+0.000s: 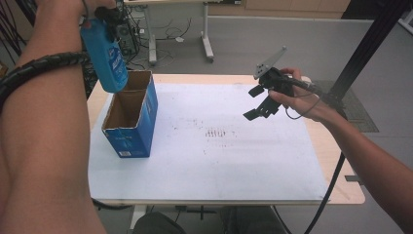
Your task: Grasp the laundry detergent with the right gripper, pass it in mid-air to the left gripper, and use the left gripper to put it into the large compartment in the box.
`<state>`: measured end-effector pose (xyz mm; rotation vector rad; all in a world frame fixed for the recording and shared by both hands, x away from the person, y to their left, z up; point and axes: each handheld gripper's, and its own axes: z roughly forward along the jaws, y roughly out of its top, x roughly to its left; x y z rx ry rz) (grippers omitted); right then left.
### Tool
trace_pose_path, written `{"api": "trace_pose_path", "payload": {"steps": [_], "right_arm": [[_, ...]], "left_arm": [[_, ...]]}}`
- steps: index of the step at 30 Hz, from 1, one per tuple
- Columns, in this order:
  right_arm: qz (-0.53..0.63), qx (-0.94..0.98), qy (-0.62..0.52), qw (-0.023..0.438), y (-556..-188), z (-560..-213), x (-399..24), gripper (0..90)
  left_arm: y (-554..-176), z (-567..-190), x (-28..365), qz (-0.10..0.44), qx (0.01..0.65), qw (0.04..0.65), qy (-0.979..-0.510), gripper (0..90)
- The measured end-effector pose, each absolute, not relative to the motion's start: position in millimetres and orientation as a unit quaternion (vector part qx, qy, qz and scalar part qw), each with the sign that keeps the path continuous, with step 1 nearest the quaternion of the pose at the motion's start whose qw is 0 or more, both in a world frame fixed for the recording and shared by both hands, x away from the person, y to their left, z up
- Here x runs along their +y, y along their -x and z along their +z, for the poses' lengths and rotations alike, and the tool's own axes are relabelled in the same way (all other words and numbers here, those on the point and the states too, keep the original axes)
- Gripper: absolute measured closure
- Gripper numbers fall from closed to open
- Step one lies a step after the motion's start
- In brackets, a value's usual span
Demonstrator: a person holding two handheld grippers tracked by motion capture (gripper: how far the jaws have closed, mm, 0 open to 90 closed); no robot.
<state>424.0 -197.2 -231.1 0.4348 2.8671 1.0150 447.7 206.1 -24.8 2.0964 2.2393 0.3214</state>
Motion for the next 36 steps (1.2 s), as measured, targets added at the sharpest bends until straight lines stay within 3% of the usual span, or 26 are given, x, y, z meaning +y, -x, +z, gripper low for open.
{"api": "trace_pose_path", "payload": {"steps": [36], "right_arm": [[0.326, 0.935, -0.138, 0.037, -422, -235, -194, 5.7]], "left_arm": [[-455, -110, 223, 0.079, 0.738, 0.038, -0.669, 36.8]]}}
